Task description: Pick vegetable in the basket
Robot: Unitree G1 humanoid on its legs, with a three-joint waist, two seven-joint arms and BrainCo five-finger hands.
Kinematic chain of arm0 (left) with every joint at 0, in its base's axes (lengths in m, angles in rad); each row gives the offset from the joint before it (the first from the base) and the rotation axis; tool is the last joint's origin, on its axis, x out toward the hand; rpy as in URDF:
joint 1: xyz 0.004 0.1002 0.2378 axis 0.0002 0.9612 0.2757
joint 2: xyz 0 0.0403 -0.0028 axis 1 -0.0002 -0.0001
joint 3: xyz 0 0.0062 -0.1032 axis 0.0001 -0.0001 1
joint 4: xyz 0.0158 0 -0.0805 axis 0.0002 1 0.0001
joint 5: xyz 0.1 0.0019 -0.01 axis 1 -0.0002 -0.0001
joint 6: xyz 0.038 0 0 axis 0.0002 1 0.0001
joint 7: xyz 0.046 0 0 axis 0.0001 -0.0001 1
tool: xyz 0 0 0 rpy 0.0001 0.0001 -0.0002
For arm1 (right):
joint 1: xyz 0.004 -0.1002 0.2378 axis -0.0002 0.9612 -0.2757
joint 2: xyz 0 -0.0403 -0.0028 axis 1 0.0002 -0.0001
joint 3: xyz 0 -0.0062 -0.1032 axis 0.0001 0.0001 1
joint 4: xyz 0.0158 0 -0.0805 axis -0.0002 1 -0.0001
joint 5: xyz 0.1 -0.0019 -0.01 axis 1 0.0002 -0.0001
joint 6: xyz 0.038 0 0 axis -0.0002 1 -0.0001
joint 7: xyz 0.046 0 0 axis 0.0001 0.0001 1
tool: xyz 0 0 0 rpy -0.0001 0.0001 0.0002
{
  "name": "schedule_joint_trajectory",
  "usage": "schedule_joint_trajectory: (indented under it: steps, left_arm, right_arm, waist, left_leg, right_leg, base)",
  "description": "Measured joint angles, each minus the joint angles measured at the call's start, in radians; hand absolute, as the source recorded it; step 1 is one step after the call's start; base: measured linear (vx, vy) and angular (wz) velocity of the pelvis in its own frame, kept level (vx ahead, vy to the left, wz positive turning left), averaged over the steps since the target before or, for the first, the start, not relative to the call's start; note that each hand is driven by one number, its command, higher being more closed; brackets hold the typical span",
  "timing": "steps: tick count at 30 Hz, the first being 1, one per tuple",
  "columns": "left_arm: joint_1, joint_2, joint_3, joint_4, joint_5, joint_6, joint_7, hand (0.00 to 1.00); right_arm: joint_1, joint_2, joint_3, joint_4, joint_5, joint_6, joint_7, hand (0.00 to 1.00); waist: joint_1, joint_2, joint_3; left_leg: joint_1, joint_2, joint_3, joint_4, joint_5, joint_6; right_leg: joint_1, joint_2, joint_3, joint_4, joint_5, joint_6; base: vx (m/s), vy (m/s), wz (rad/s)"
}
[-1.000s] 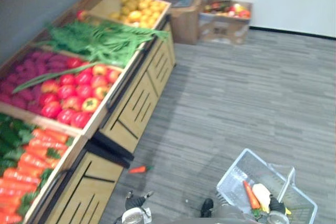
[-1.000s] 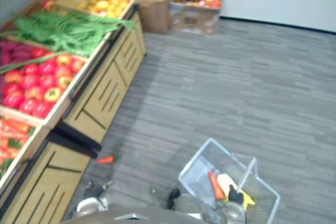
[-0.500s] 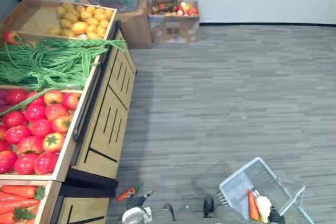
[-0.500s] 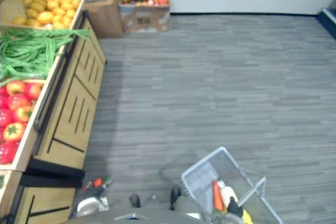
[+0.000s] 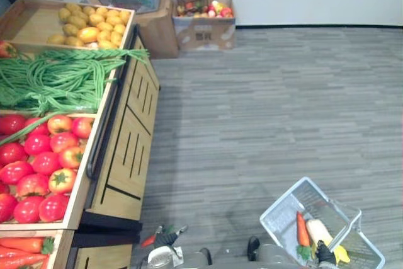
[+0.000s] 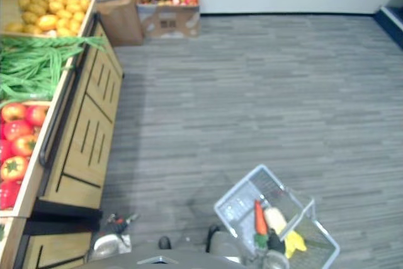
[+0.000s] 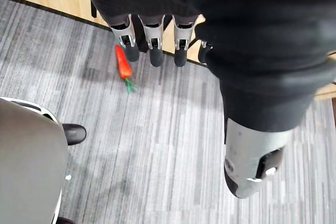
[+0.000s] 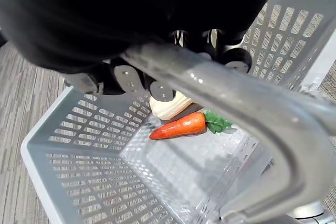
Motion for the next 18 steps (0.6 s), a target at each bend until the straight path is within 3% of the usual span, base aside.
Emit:
schedule_joint_trajectory:
  steps: [7, 18]
  left_arm:
    - [0.009, -0.005, 0.047, 0.049, -0.071, -0.003, -0.038, 0.00]
    - [0.007, 0.000, 0.024, 0.076, -0.105, 0.001, -0.057, 0.00]
  right_arm:
    - [0.020, 0.028, -0.045, 0.025, 0.010, 0.003, 0.017, 1.00]
    - [0.016, 0.024, -0.091, 0.083, 0.022, 0.014, 0.019, 1.00]
  waist:
    - [0.002, 0.011, -0.056]
    - [0.003, 0.019, -0.074]
  left_leg:
    - [0.006, 0.019, 0.011, -0.023, 0.000, -0.001]
    - [0.045, 0.012, 0.045, -0.037, -0.009, -0.015]
  right_leg:
    - [0.079, 0.036, 0.001, -0.180, 0.088, -0.006]
    - [0.131, 0.042, 0.033, -0.258, 0.119, 0.001]
  base:
    - [0.04, -0.006, -0.05]
    - [0.04, -0.001, -0.10]
